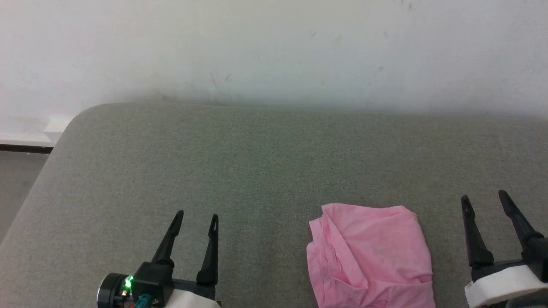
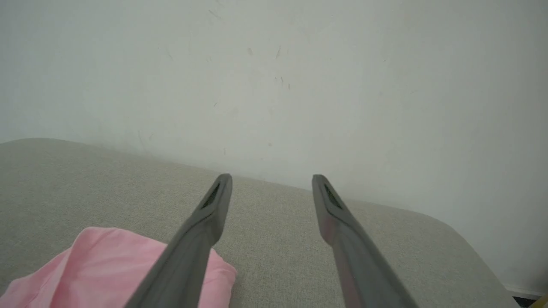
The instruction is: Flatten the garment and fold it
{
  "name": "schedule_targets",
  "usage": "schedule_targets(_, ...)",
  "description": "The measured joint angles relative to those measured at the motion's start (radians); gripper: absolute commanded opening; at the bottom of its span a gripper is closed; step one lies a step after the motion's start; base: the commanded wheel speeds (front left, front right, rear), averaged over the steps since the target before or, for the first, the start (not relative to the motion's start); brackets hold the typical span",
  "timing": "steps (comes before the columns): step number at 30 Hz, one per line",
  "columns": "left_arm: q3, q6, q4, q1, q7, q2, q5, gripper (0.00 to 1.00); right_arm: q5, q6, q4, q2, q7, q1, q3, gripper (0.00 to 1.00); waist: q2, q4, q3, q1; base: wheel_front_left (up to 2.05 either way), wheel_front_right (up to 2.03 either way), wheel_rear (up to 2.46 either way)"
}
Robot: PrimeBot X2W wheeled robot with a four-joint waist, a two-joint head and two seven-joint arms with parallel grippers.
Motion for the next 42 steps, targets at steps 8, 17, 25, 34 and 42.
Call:
schedule_targets(8, -0.009, -0.004, 0.002, -0.008, 0.000, -0.007, 0.020, 1.00, 0.139, 0.000, -0.012, -0.067, 0.259, 0.001, 0.062, 1.00, 0.0000, 0.028, 0.033, 0.0000, 0.00, 0.00, 0.00)
schedule_targets(17, -0.026, -0.008, 0.017, -0.044, 0.000, -0.019, 0.032, 1.00, 0.269, 0.000, 0.109, -0.090, 0.618, 0.005, 0.079, 1.00, 0.0000, 0.076, 0.085, 0.0000, 0.00, 0.00, 0.00)
schedule_targets(25, -0.031, -0.008, 0.024, -0.067, 0.000, -0.024, 0.034, 1.00, 0.276, 0.000, 0.198, -0.079, 0.690, -0.042, 0.122, 1.00, 0.0000, 0.122, 0.118, 0.0000, 0.00, 0.00, 0.00)
schedule_targets(34, -0.032, -0.015, 0.032, -0.071, 0.000, -0.025, 0.040, 1.00, 0.220, 0.003, 0.247, -0.123, 0.640, -0.110, 0.209, 0.00, 0.0000, 0.116, 0.130, 0.0001, 0.00, 0.00, 0.00)
schedule_targets(42, -0.051, -0.023, 0.034, -0.092, 0.000, -0.030, 0.044, 1.00, 0.098, 0.001, 0.211, -0.330, 0.618, -0.252, 0.341, 0.00, 0.0000, 0.015, 0.131, 0.0001, 0.00, 0.00, 0.00)
